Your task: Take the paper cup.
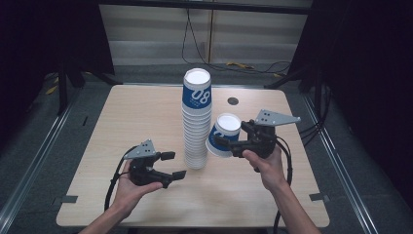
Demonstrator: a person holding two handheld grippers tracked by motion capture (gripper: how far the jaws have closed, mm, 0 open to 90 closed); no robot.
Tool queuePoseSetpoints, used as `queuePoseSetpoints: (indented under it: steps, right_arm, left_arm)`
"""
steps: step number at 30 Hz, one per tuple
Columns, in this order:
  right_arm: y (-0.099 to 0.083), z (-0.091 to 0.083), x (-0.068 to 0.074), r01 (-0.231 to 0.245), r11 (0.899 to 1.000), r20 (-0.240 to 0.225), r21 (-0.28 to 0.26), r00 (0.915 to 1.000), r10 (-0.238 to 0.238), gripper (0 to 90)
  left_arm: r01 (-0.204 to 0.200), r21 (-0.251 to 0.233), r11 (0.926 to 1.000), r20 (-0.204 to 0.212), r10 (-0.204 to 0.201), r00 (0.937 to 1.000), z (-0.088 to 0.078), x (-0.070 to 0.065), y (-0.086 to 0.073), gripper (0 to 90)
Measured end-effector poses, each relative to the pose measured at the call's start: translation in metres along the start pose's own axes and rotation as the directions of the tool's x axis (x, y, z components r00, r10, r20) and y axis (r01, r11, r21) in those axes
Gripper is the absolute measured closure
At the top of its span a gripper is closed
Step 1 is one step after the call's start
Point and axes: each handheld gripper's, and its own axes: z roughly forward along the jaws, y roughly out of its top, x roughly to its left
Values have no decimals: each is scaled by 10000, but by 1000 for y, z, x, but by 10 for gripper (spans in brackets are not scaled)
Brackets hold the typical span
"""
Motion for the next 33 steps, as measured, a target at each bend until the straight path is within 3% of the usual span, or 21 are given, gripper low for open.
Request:
queuePoseSetpoints:
  steps: [7,9,15,19,25,30,33]
  right_arm:
    - [-21,10,2,-145,9995,-273,282,9995,153,277]
    - [-28,11,2,-223,9992,-355,339,9991,235,276]
    - [-38,9,-1,-392,9991,-389,171,9984,398,275]
    - [-44,12,-1,-496,9986,-490,165,9975,504,275]
    - [-52,24,4,-470,9980,-762,424,9958,501,275]
    - [-55,31,7,-612,9972,-1225,437,9903,662,275]
    - [-58,35,7,-775,9960,-1524,445,9848,835,275]
  left_arm:
    - [-126,-73,9999,153,127,9998,3,-4,-6,177]
    - [-247,-147,9996,10,247,9997,3,-6,-8,176]
    - [-224,-305,9993,41,225,9997,-2,-5,-9,172]
    - [62,-315,9995,372,-50,9993,2,-5,-13,172]
    - [-61,-186,9998,657,73,9978,6,-11,-15,174]
    - [122,-152,9998,780,-110,9969,9,-12,-18,160]
    - [122,-256,9996,1065,-94,9943,11,-13,-19,156]
